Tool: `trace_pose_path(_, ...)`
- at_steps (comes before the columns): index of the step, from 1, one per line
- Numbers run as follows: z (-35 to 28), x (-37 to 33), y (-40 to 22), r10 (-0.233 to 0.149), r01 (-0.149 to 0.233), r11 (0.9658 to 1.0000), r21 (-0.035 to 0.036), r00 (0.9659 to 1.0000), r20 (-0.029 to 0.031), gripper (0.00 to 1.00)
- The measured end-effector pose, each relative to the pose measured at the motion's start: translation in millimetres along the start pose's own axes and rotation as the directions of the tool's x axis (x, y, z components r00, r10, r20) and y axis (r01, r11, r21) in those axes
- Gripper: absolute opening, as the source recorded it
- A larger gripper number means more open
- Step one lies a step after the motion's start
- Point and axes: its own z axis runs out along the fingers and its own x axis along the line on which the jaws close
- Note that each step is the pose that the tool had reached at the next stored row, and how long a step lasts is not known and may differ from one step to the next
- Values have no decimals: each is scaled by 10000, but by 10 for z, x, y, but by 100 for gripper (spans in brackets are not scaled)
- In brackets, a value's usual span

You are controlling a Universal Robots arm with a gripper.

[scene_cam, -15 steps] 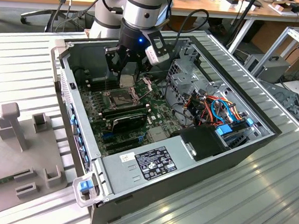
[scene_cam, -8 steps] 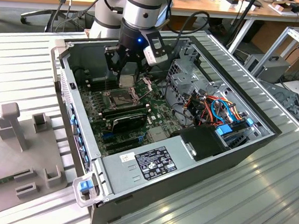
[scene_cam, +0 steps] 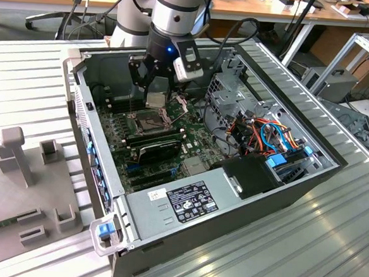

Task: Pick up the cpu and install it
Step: 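Place the cpu into insertion slot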

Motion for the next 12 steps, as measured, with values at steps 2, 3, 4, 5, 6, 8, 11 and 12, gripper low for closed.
trace_pose_path(2, 0, 0, 0, 329, -329, 9995, 2, 9995, -5, 55)
trace_pose_path(3, 1, 0, 0, 533, -533, 9986, 3, 9986, -9, 55)
trace_pose_path(4, 1, 0, 0, 682, -682, 9977, 3, 9977, -11, 55)
trace_pose_path(5, 1, 0, 0, 850, -850, 9964, 4, 9964, -14, 55)
trace_pose_path(6, 1, 0, 0, 1008, -1008, 9949, 5, 9949, -16, 55)
trace_pose_path(8, 2, 0, 0, 1323, -1323, 9912, 7, 9912, -22, 55)
trace_pose_path(11, 3, 0, 0, 1928, -1928, 9812, 13, 9812, -31, 55)
trace_pose_path(12, 3, 0, 0, 2168, -2168, 9762, 14, 9762, -34, 55)
